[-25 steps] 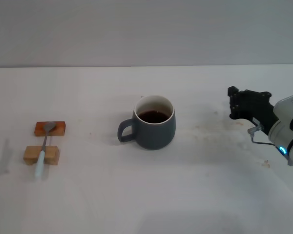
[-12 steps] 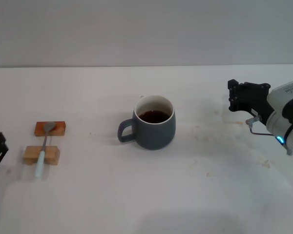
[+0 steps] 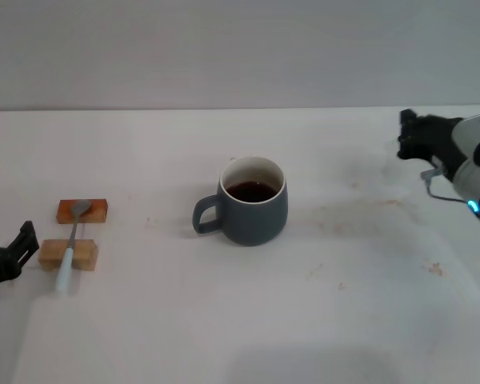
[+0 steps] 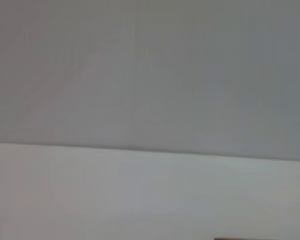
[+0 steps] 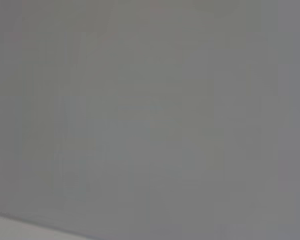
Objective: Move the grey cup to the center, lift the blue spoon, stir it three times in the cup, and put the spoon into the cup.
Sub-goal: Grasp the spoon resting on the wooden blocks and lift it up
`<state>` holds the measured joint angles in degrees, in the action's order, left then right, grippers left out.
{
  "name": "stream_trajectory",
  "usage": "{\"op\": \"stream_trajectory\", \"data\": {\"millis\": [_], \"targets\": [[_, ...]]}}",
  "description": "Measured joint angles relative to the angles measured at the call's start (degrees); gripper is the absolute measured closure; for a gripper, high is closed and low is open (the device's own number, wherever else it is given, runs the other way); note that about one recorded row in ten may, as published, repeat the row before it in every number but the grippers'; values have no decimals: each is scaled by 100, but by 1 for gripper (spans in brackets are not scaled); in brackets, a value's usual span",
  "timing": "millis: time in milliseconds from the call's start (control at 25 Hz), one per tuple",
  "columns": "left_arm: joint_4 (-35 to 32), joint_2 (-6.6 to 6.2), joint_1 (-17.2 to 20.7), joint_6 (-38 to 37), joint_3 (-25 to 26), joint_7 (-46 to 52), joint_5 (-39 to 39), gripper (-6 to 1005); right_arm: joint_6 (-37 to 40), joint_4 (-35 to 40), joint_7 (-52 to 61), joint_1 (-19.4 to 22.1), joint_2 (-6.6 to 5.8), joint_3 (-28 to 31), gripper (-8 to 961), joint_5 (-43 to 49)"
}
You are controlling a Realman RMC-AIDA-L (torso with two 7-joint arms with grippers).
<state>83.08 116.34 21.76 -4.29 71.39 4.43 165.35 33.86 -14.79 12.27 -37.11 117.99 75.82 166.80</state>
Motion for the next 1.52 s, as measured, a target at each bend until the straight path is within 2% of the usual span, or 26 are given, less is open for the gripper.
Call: {"op": "stream_trajectory", "data": {"millis": [80,200,240,280,360,600,1040,1520], "targets": [[149,-37,129,93,0,11,-9,214,-75,-35,-237,20,0,363,953,0],[290,-43,267,117,-1,44,-18,214,-153,-94,-289,25,-12,482,953,5],[362,-25,335,114,-10,46,-20,214,-174,-117,-308,25,-18,506,953,12],[482,50,453,110,-31,43,-25,214,-185,-125,-350,8,-23,518,953,14],[523,100,484,122,-43,38,-25,214,-189,-125,-361,-14,-24,523,953,6],[540,120,497,135,-142,119,-34,214,-257,-162,-364,-32,-22,529,953,3],[122,132,429,-151,-292,230,-41,214,-344,-250,-453,-88,-32,539,954,24],[-182,132,451,-691,-704,431,-38,214,-409,-316,-507,-52,-30,539,954,36]]}}
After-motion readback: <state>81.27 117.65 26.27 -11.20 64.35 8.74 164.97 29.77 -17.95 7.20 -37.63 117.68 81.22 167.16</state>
